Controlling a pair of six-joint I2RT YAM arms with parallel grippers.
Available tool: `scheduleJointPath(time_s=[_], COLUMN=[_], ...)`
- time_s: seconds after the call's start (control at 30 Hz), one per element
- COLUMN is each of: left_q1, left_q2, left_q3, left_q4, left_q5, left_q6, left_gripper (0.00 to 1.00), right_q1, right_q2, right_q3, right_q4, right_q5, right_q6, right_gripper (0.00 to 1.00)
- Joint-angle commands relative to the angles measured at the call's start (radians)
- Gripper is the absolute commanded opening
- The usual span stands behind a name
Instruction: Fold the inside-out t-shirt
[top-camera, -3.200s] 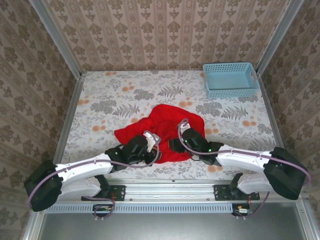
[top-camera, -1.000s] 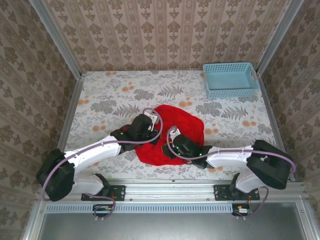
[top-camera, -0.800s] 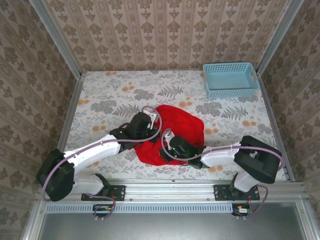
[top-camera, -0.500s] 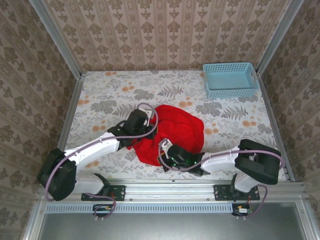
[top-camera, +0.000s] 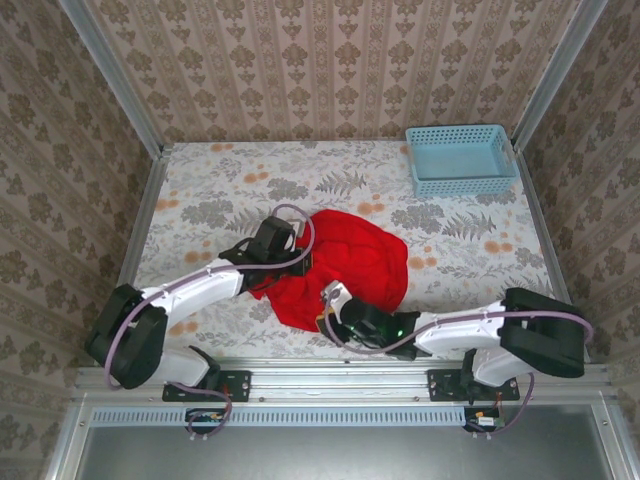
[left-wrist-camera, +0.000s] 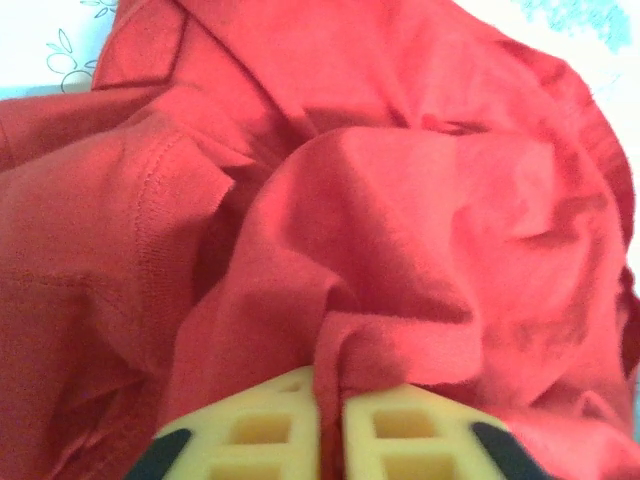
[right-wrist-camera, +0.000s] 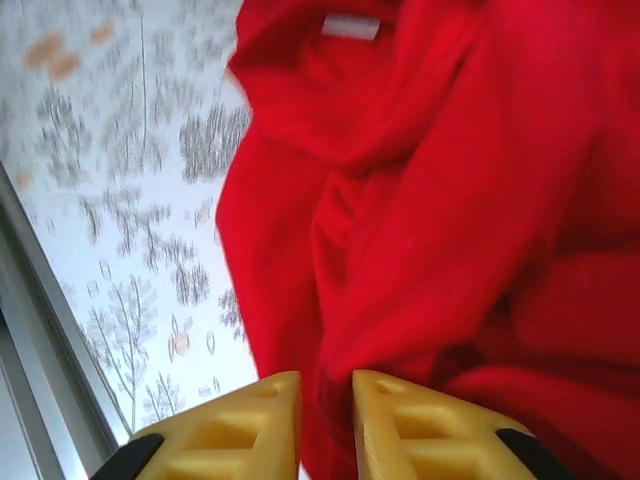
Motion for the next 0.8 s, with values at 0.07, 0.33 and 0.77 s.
scheduleJointPath(time_s=[0.07, 0.33, 0.77], left_q1=[-0.030, -0.238, -0.369], left_q2=[-0.132, -0.243, -0.002], left_q3=[-0.055, -0.046, 0.076], left_q4=[-0.054, -0.217, -0.214], left_q5=[-0.066, -0.263, -0.319], left_q6=[-0.021, -0.063, -0.108], left_gripper=[0.35, 0.51, 0.51], right_q1=[-0.077, -0.160, -0.188], right_q2=[-0.088, -0.196, -0.262], right_q3=[0.009, -0.059, -0.102], right_q4=[0.000, 0.009, -0.064], right_q5=[-0.091, -0.039, 0.046], right_q6=[0.052, 0.140, 0.197], right_gripper=[0.28, 0.29, 0.40])
